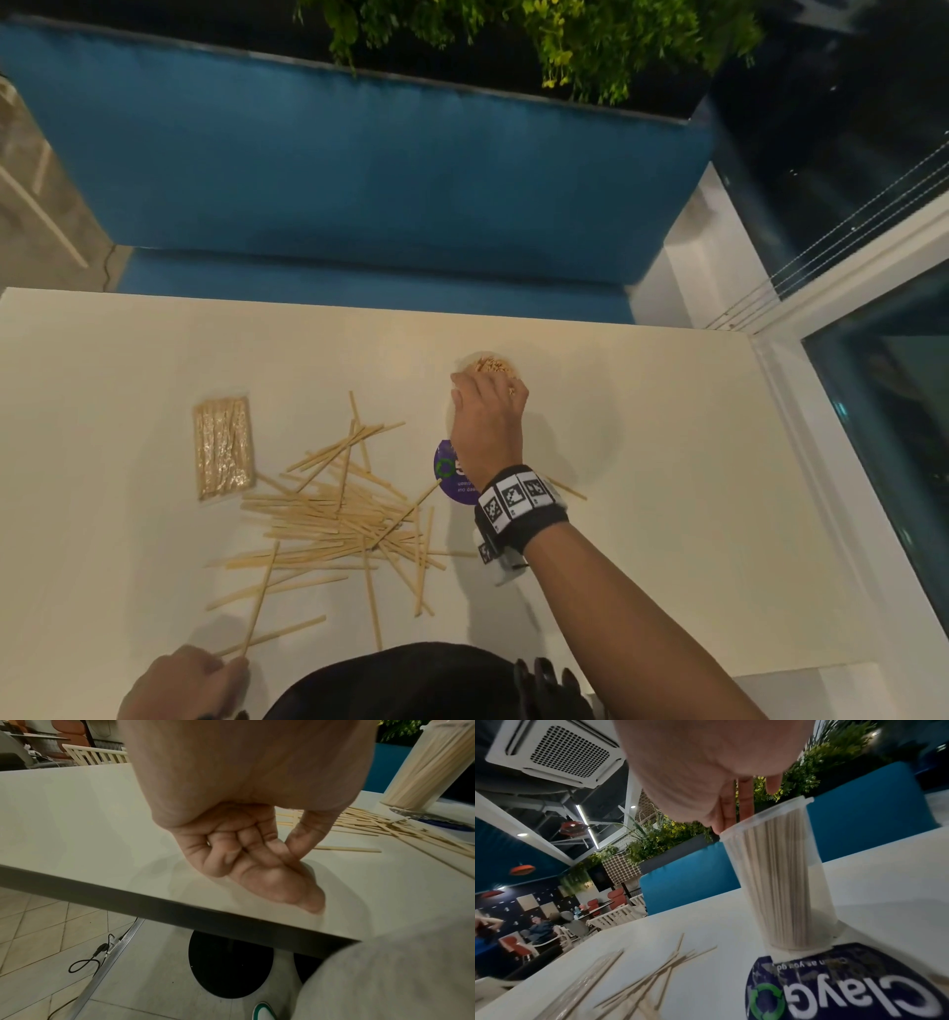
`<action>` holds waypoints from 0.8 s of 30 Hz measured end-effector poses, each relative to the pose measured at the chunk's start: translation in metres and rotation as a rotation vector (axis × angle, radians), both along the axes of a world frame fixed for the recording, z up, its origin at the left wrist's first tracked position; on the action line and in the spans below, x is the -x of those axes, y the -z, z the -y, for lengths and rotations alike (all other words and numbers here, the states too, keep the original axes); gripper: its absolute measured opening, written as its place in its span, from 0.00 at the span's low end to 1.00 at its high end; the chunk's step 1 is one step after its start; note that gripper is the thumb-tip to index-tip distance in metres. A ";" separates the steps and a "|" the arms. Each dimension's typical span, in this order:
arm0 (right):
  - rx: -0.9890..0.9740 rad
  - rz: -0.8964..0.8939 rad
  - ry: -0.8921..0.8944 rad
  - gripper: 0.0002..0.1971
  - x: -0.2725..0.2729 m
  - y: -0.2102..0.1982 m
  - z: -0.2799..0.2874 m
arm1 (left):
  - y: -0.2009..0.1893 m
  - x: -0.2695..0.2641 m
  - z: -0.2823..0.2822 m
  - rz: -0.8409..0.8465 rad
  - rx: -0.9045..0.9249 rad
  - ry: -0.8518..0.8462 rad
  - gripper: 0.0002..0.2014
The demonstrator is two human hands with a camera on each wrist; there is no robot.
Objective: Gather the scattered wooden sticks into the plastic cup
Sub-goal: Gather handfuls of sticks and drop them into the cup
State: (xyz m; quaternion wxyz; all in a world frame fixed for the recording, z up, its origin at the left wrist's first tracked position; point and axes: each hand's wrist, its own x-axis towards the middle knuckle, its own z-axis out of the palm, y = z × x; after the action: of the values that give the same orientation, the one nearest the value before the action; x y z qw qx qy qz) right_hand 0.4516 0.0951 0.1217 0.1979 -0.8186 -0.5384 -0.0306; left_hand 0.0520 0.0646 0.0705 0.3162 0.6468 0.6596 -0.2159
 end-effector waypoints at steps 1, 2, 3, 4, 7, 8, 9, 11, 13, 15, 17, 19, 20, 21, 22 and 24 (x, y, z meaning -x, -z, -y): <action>-0.006 -0.011 0.028 0.10 -0.002 -0.001 -0.003 | 0.002 0.001 0.000 0.001 -0.009 -0.004 0.18; 0.002 -0.032 0.049 0.08 -0.004 -0.003 -0.006 | 0.004 0.003 0.001 0.000 -0.016 -0.015 0.18; 0.011 -0.077 0.065 0.07 -0.005 -0.005 -0.008 | 0.006 0.004 0.001 0.002 -0.019 -0.027 0.18; 0.003 -0.155 0.084 0.07 -0.007 -0.007 -0.008 | 0.007 0.005 0.002 0.008 -0.013 -0.032 0.19; -0.136 -0.448 0.189 0.05 -0.010 -0.016 -0.006 | 0.008 0.004 0.002 0.013 -0.010 -0.036 0.20; -0.178 -0.484 0.224 0.05 -0.011 -0.016 -0.004 | 0.007 0.003 0.001 0.007 -0.009 -0.037 0.19; -0.220 -0.498 0.251 0.06 -0.013 -0.016 -0.003 | 0.007 0.004 0.001 -0.001 -0.009 -0.035 0.19; -0.313 -0.469 0.297 0.04 -0.019 -0.016 -0.003 | 0.005 0.004 0.000 -0.019 -0.009 -0.028 0.18; -0.370 -0.390 0.330 0.03 -0.029 -0.015 -0.003 | 0.005 0.004 -0.001 -0.020 0.009 -0.038 0.18; -0.279 -0.251 0.327 0.02 -0.038 -0.009 -0.003 | 0.006 0.005 -0.002 -0.019 0.024 -0.033 0.18; -0.163 -0.120 0.289 0.05 -0.043 0.001 -0.002 | 0.006 0.005 -0.004 -0.015 0.031 -0.035 0.18; -0.133 -0.036 0.224 0.11 -0.041 0.004 0.002 | 0.008 0.007 -0.005 -0.019 0.029 -0.034 0.18; -0.114 -0.011 0.169 0.16 -0.037 0.004 0.005 | 0.008 0.009 -0.005 -0.011 0.046 -0.034 0.19; -0.063 0.009 0.105 0.21 -0.032 0.006 0.007 | 0.011 0.012 -0.004 0.001 0.079 -0.023 0.20; 0.026 0.026 0.050 0.26 -0.028 0.009 0.010 | 0.012 0.015 -0.003 0.006 0.104 -0.005 0.23; 0.215 0.059 -0.006 0.33 -0.021 0.017 0.014 | 0.012 0.017 -0.003 0.026 0.133 0.004 0.25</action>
State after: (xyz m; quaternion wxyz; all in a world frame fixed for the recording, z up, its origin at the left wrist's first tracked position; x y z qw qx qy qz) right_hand 0.4723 0.0810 0.1052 0.0933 -0.8321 -0.5468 0.0039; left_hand 0.0347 0.0680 0.0583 0.3664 0.6283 0.6386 -0.2514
